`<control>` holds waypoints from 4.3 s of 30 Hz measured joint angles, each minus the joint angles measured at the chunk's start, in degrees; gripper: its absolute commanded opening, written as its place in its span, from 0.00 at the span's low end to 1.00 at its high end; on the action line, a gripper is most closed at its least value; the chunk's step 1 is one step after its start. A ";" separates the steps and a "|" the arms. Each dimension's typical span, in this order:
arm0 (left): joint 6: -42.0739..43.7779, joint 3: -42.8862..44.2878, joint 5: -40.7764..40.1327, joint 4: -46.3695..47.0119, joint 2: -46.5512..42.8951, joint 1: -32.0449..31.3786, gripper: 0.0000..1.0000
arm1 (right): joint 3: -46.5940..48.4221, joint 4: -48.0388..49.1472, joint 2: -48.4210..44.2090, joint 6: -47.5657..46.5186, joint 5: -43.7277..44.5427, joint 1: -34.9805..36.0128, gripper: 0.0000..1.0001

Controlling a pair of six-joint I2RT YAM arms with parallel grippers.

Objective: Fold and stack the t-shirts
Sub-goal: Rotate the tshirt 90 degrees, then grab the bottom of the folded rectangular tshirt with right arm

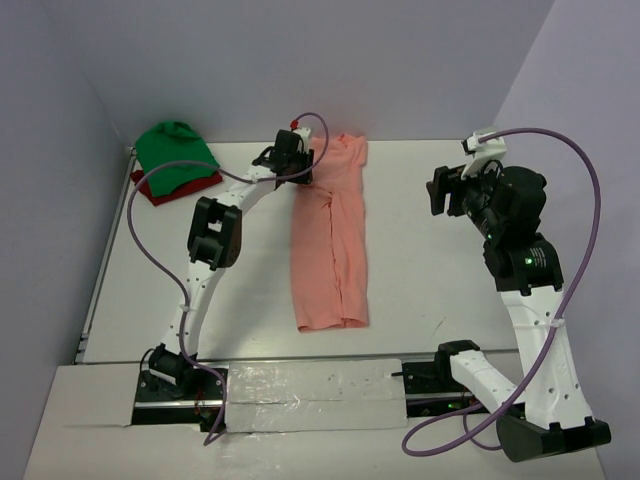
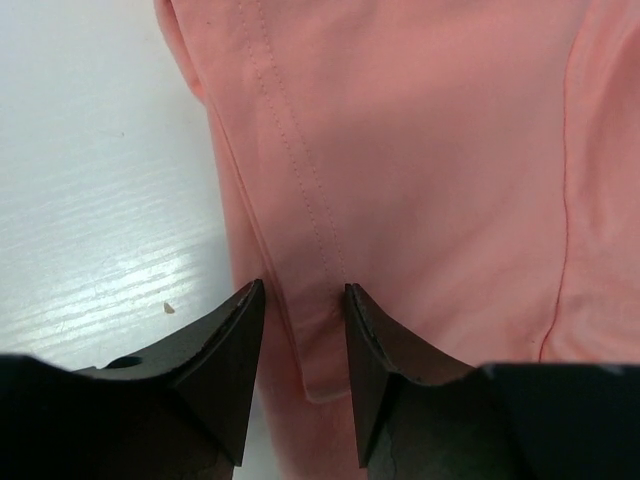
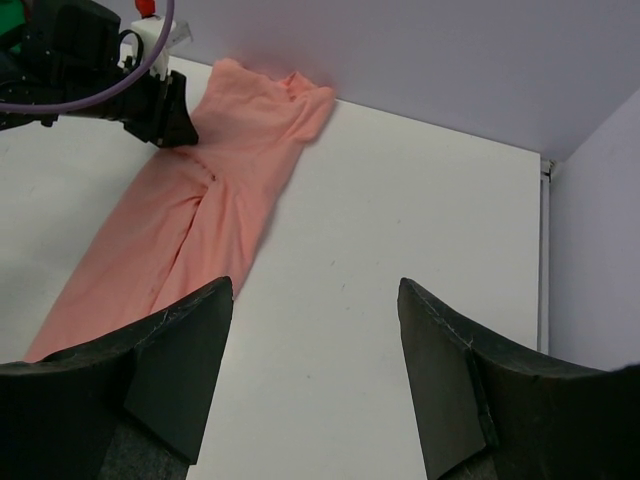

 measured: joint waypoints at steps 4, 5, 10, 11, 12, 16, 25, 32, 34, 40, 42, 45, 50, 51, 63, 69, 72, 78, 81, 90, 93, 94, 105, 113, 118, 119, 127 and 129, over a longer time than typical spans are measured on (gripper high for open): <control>0.00 0.22 -0.46 -1.27 -0.07 0.02 0.45 | 0.07 -0.44 -0.02 0.02 0.04 0.00 0.74; 0.00 -0.70 -0.66 -0.70 -0.44 0.09 0.45 | 0.11 -0.70 -0.02 0.02 0.04 0.00 0.74; 0.00 -5.77 -2.25 -0.39 -3.63 0.70 0.44 | 0.39 -1.79 -0.02 0.04 -0.07 0.00 0.74; -0.02 -5.97 -2.38 -0.50 -3.76 1.07 0.44 | 0.39 -1.90 0.00 0.04 -0.20 0.00 0.74; -0.09 -6.27 -2.38 -0.48 -3.98 1.46 0.44 | 0.39 -1.99 0.04 0.04 -0.35 0.00 0.74; -0.07 -8.68 -2.45 -0.39 -5.55 3.80 0.49 | 0.37 -2.16 0.92 0.04 -0.90 0.00 0.74; 1.92 -20.55 -0.81 2.64 -13.68 4.98 0.71 | -2.80 -0.98 7.43 -0.44 -3.69 0.07 0.74; 3.32 -27.34 4.00 3.34 -27.17 -0.50 0.73 | -6.73 -0.68 13.90 -1.90 -3.69 5.51 0.74; 3.34 -29.11 6.25 3.93 -33.55 -2.12 0.73 | -8.09 -0.52 14.75 -2.75 -3.19 9.16 0.73; 3.39 -33.24 8.04 3.85 -50.58 -1.11 0.73 | -10.73 -1.01 18.95 -3.21 -3.45 18.95 0.68; 4.42 -39.12 9.22 4.22 -57.31 1.49 0.73 | -11.45 -1.33 20.46 -3.28 -2.97 22.05 0.67; 8.07 -47.98 10.49 2.25 -65.11 6.14 0.73 | -13.07 -1.90 22.05 -3.76 -1.66 27.98 0.67; 15.63 -59.95 12.68 -3.61 -72.81 14.38 0.73 | -14.32 -2.38 24.61 -4.74 2.16 36.85 0.59; 16.83 -62.12 13.60 -4.68 -74.05 16.31 0.73 | -14.32 -2.40 25.40 -4.83 3.17 38.84 0.58; 24.04 -76.52 23.91 -9.88 -85.96 34.05 0.73 | -12.44 -5.84 39.15 -5.95 11.32 54.73 0.33; 23.98 -78.47 27.30 -9.84 -86.55 36.72 0.73 | -8.33 -8.26 41.90 -5.53 12.79 56.85 0.29; 23.61 -78.60 28.52 -9.66 -86.66 37.79 0.72 | -7.04 -9.53 43.52 -4.90 13.44 57.31 0.29; 22.75 -78.60 30.25 -9.53 -86.79 39.21 0.73 | -5.16 -12.39 50.21 -3.69 16.17 57.92 0.28; 22.69 -78.60 30.47 -9.51 -87.17 39.58 0.73 | -4.81 -13.62 53.75 -3.06 17.64 58.25 0.27; 22.53 -79.25 32.09 -9.44 -88.11 40.85 0.72 | -4.17 -15.54 55.30 -2.29 22.64 60.24 0.27; 22.53 -79.34 32.54 -9.44 -88.11 40.85 0.72 | -4.11 -15.82 55.52 -2.03 24.04 60.50 0.28; 22.53 -79.34 32.85 -9.44 -88.11 40.87 0.72 | -4.04 -16.09 55.63 -1.97 24.39 60.52 0.28; 22.56 -79.36 34.58 -9.46 -88.11 40.89 0.72 | -3.67 -17.44 55.98 -1.20 27.56 61.33 0.33; 22.58 -79.36 35.04 -9.46 -88.11 40.92 0.71 | -3.67 -18.49 56.13 -1.22 29.09 61.59 0.29; 22.60 -79.36 35.28 -9.46 -88.11 40.92 0.71 | -3.67 -18.78 56.46 -1.25 29.62 61.64 0.00; 22.60 -79.38 35.32 -9.46 -88.11 40.92 0.71 | -3.67 -18.80 56.63 -1.27 29.66 61.64 0.00; 22.62 -80.08 35.67 -9.46 -88.13 40.98 0.70 | -3.76 -18.69 57.79 -1.22 29.55 61.64 0.00; 22.62 -80.08 35.89 -9.44 -88.13 41.00 0.70 | -3.72 -18.60 57.79 -1.22 29.49 61.64 0.00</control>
